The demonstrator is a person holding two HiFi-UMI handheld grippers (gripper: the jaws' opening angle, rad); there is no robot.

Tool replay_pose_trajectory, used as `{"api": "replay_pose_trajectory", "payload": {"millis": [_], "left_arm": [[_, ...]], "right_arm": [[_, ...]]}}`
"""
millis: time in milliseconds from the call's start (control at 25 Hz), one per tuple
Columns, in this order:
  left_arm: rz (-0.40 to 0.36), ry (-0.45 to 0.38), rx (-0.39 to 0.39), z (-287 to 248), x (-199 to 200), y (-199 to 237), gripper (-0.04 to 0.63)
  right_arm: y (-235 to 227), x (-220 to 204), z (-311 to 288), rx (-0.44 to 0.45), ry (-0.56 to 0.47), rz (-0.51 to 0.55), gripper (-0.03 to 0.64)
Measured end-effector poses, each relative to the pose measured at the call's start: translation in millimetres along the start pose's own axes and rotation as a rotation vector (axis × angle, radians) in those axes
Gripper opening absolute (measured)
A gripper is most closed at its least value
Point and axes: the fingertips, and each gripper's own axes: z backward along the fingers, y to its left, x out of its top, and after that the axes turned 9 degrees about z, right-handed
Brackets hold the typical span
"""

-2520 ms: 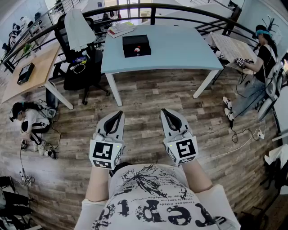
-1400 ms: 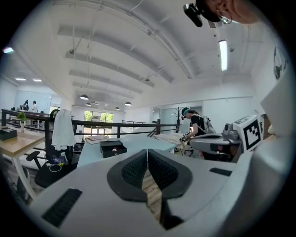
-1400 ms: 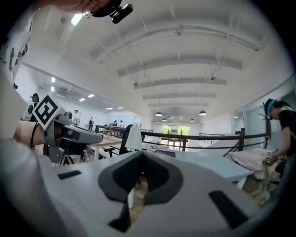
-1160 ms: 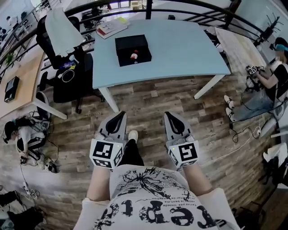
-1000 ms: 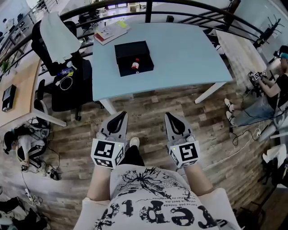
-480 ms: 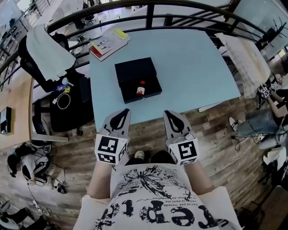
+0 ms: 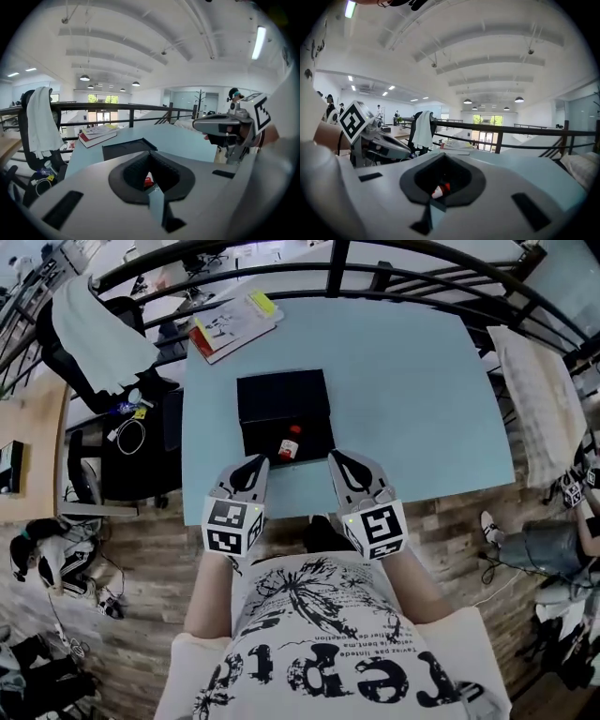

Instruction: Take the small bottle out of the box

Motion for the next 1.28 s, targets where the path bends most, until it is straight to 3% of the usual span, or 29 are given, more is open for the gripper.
{"api": "replay_pose_trajectory", "payload": {"millis": [200, 320, 440, 560, 840, 1040, 1280], "left_arm": [[0.073, 0.129, 0.169, -53.7, -18.4, 14.6, 0.021], [0.103, 0.218, 0.22, -85.0, -34.1, 20.6, 0.023], [0.136, 0.315, 0.211, -113.9, -54.3, 18.3, 0.025], [0.15, 0.408, 0.192, -140.2, -69.9, 16.8, 0.117], [0.067, 0.603, 0.198, -174.9, -105.5, 25.8, 0.221], [0.075, 0.707, 0.204, -185.9, -127.3, 35.6, 0.242], [0.039, 0.814, 0.156, -195.4, -141.9, 31.6, 0.253]], "right_arm": [[-34.0, -12.5, -30.5, 0.157, 0.007, 0.038, 0.008], [-50.4, -24.3, -42.3, 0.209, 0.01, 0.055, 0.008], [-67.0, -36.5, -50.0, 0.234, 0.01, 0.05, 0.008], [-83.3, -47.6, -59.3, 0.246, 0.015, 0.023, 0.008], [-106.3, -72.8, -72.1, 0.267, 0.049, -0.015, 0.008], [-121.5, -83.5, -83.6, 0.262, 0.068, -0.04, 0.008], [-128.7, -94.7, -88.1, 0.26, 0.099, -0.066, 0.008]]}}
